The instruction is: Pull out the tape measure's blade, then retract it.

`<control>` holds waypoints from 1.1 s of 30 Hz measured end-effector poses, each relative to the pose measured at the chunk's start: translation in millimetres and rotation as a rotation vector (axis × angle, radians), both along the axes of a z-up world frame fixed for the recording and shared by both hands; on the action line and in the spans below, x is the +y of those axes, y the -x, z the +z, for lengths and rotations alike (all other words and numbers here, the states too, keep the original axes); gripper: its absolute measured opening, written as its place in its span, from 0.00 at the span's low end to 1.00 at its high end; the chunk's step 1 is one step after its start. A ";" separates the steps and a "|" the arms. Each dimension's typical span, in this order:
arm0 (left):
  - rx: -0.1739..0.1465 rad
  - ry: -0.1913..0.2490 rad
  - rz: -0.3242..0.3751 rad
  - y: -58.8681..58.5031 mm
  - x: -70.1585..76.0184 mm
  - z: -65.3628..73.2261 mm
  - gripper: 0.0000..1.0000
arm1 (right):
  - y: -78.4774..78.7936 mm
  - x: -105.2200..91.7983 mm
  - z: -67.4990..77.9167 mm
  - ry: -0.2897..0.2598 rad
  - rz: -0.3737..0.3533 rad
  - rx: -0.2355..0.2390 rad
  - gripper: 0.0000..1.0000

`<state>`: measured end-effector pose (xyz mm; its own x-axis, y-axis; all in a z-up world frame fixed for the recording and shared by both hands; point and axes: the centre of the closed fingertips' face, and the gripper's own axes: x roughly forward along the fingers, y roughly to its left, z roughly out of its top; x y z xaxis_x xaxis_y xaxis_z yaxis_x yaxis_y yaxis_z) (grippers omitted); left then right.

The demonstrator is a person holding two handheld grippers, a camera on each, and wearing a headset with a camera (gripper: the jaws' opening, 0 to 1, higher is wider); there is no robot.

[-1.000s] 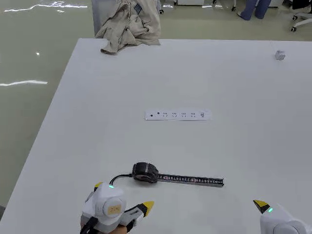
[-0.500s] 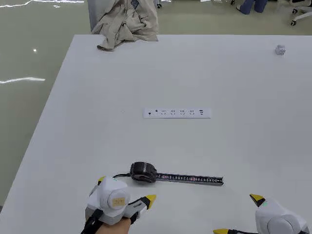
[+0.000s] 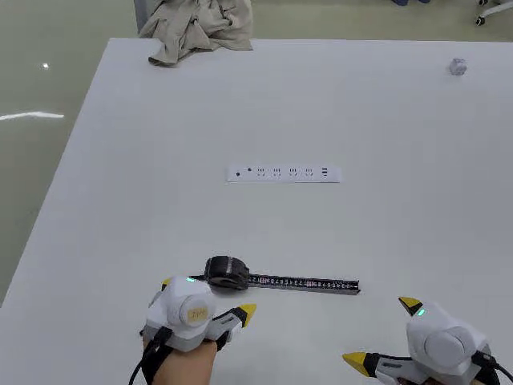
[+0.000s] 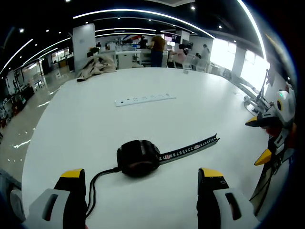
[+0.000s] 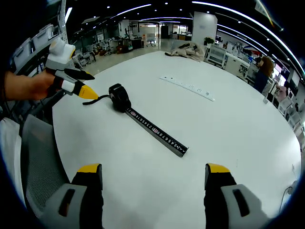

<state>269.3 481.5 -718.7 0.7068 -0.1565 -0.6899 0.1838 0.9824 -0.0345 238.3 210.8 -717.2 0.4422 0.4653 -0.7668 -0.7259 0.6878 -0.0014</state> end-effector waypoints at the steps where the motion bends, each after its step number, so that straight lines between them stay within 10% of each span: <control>1: 0.000 0.000 0.002 -0.6 -0.2 -0.2 0.95 | -1.3 0.2 -0.6 0.001 0.003 0.000 0.91; 33: 0.052 0.053 0.101 -28.6 6.0 -27.6 0.90 | -34.7 21.0 -16.6 0.001 0.196 -0.006 0.83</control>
